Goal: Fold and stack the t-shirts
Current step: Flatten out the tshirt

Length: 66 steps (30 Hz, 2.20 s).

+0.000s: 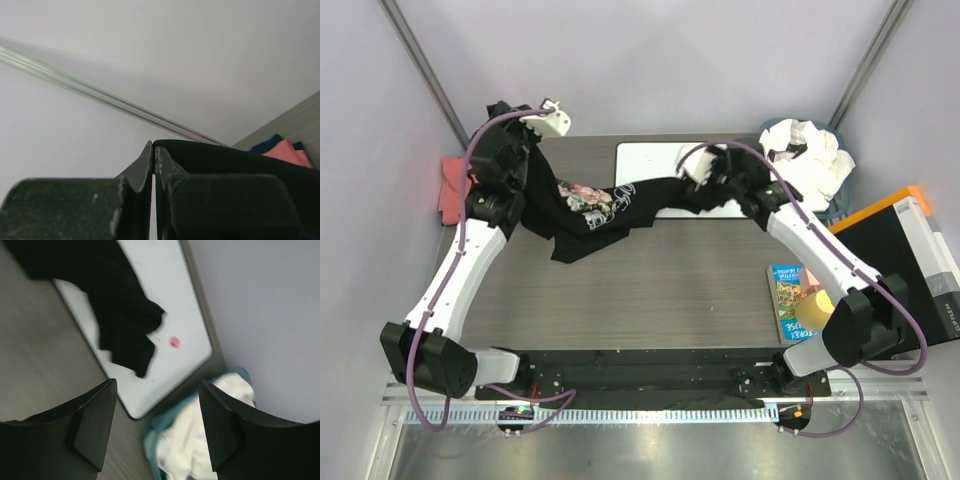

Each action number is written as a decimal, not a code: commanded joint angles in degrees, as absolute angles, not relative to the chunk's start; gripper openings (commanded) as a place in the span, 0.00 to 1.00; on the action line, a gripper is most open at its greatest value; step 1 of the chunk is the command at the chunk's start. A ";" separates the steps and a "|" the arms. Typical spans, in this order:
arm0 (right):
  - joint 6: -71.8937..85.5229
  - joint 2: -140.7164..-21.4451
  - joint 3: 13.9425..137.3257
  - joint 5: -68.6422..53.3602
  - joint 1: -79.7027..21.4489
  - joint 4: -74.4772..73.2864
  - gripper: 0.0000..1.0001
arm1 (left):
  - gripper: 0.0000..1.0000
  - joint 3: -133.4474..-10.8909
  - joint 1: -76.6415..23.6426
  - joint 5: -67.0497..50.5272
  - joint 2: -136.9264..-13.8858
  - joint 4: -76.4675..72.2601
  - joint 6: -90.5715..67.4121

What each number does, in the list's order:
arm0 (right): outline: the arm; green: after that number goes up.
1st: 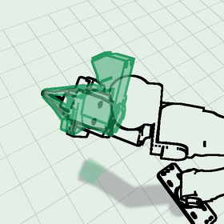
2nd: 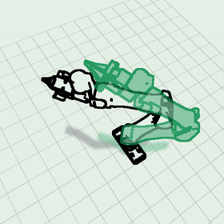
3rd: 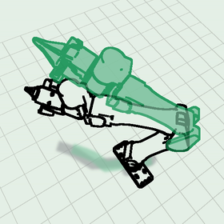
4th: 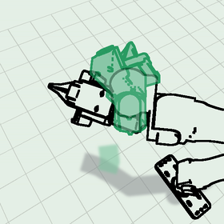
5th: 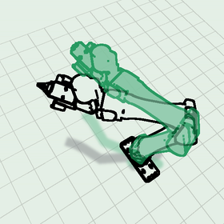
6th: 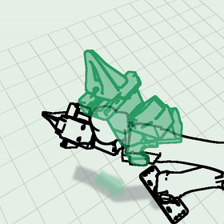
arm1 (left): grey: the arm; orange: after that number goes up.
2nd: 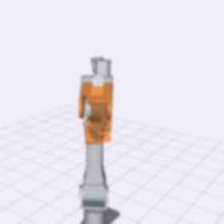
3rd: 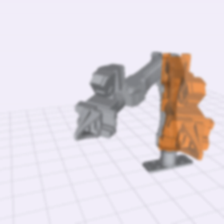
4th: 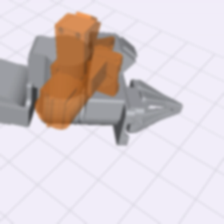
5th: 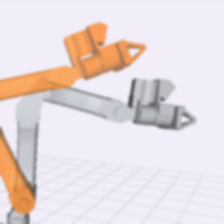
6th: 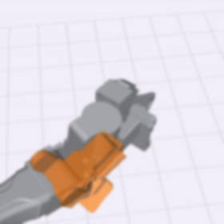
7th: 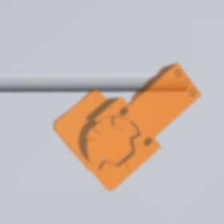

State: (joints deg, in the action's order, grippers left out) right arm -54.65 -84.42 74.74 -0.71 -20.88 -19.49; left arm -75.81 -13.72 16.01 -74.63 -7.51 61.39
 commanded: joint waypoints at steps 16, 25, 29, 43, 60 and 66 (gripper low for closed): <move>-43.14 -112.58 84.81 -25.13 -41.13 -19.34 0.62 | 0.00 -74.53 -17.05 19.51 -88.06 -13.36 56.69; -47.46 -119.17 90.61 -27.60 -45.17 -15.30 0.62 | 0.00 -79.36 -16.17 22.50 -92.11 -13.10 54.76; -49.65 -123.74 93.16 -28.56 -46.32 -15.21 0.62 | 0.00 -80.16 -16.17 22.41 -93.34 -13.01 54.32; -53.70 -132.10 98.79 -23.29 -47.81 -12.48 0.61 | 0.00 -79.37 -15.65 21.09 -93.51 -14.15 53.17; -58.53 -113.33 89.56 -20.13 -40.70 -24.40 0.01 | 0.00 -77.61 -12.92 20.83 -90.18 -14.06 54.49; -59.32 -98.90 88.07 -11.62 -34.11 -30.50 0.01 | 0.00 -77.35 -11.25 20.92 -86.32 -11.96 55.81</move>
State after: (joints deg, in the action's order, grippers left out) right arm -58.11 -111.94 88.14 -18.55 -37.45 -26.37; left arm -77.43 -12.27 21.23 -91.79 -9.74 54.63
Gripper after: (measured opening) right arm 0.026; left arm 0.005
